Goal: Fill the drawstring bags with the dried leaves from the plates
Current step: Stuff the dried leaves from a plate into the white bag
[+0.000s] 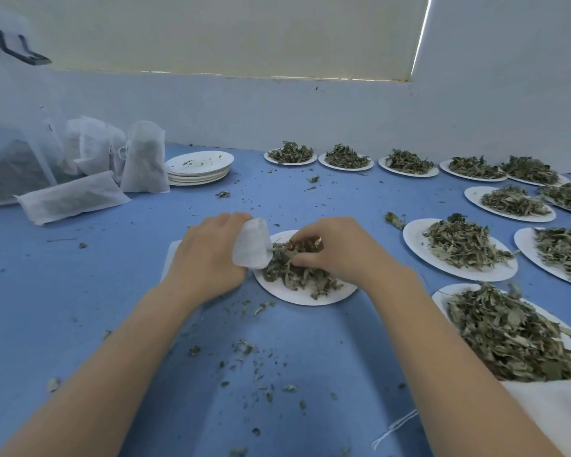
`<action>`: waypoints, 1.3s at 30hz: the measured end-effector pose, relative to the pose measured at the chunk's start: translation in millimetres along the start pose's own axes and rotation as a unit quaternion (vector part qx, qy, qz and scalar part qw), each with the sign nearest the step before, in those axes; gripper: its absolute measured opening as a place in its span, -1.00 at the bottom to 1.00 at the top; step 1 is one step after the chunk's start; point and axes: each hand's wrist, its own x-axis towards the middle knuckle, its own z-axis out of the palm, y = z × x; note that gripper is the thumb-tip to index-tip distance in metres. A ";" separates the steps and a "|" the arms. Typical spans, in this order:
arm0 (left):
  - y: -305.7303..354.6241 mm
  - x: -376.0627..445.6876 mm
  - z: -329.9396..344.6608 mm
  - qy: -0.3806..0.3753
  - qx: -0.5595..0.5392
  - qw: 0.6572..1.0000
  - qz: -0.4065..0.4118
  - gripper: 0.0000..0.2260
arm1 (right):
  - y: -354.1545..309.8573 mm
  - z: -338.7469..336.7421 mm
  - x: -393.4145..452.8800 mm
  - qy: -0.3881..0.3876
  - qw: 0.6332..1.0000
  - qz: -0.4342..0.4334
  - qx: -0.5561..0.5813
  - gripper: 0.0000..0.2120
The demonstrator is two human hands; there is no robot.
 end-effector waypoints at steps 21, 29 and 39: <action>26.7 1.7 14.4 0.073 -0.032 0.997 -0.021 -0.50 | -2.5 -15.4 -7.1 0.186 0.964 -0.052 0.182 -0.56; 32.3 2.4 12.6 0.086 -0.088 0.992 -0.024 -0.46 | -7.0 -9.5 -5.3 0.173 0.967 -0.065 0.178 -0.58; 30.9 -1.5 6.1 0.123 -0.223 0.966 -0.040 -0.55 | -11.0 -7.5 -5.0 0.177 0.937 -0.021 0.301 -0.76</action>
